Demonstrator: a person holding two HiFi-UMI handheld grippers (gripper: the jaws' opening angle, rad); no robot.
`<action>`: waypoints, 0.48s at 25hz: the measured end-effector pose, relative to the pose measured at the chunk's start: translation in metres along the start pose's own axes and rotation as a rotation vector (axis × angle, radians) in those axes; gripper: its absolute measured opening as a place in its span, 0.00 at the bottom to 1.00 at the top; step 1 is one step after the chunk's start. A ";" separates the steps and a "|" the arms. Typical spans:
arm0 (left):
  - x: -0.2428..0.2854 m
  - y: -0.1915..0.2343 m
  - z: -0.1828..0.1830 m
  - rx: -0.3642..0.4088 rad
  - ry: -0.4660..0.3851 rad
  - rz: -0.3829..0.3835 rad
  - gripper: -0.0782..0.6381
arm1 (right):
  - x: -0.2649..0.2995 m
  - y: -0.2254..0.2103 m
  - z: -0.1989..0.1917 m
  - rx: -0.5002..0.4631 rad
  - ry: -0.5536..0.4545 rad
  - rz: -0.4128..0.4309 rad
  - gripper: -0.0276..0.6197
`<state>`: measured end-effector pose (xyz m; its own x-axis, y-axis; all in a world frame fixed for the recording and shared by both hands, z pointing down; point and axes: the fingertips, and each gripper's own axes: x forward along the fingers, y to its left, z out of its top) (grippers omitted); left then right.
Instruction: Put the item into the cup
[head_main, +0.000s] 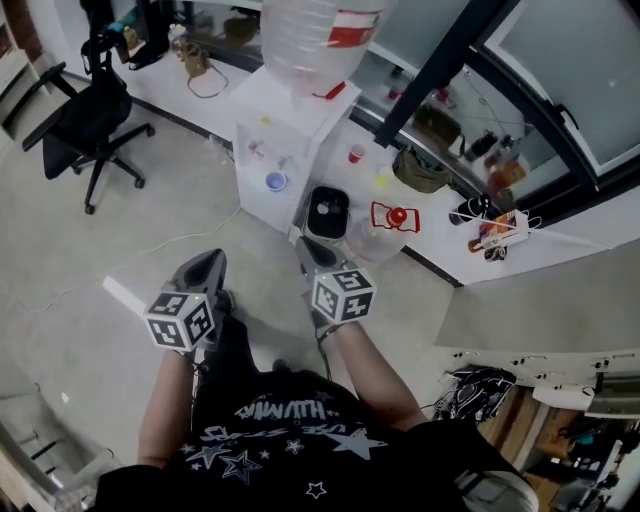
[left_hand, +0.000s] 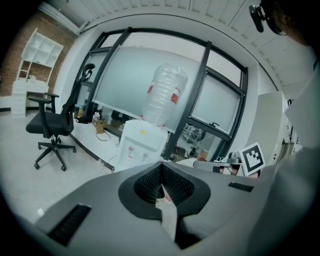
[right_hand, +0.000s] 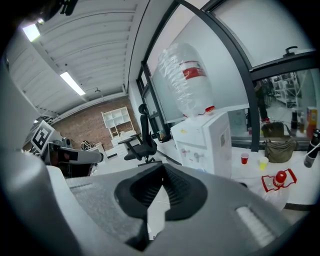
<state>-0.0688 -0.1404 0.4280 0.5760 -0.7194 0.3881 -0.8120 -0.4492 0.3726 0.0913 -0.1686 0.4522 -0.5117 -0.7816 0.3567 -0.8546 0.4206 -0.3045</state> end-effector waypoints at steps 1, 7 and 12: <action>0.005 0.011 0.003 -0.006 0.006 -0.005 0.12 | 0.010 -0.001 0.000 0.004 0.007 -0.011 0.05; 0.041 0.079 0.035 -0.018 0.041 -0.041 0.12 | 0.078 -0.007 0.008 0.024 0.049 -0.073 0.05; 0.078 0.123 0.052 -0.041 0.101 -0.078 0.12 | 0.127 -0.019 0.015 0.068 0.082 -0.128 0.05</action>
<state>-0.1286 -0.2791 0.4607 0.6451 -0.6257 0.4385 -0.7613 -0.4778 0.4382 0.0436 -0.2827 0.4901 -0.4071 -0.7853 0.4664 -0.9067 0.2858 -0.3103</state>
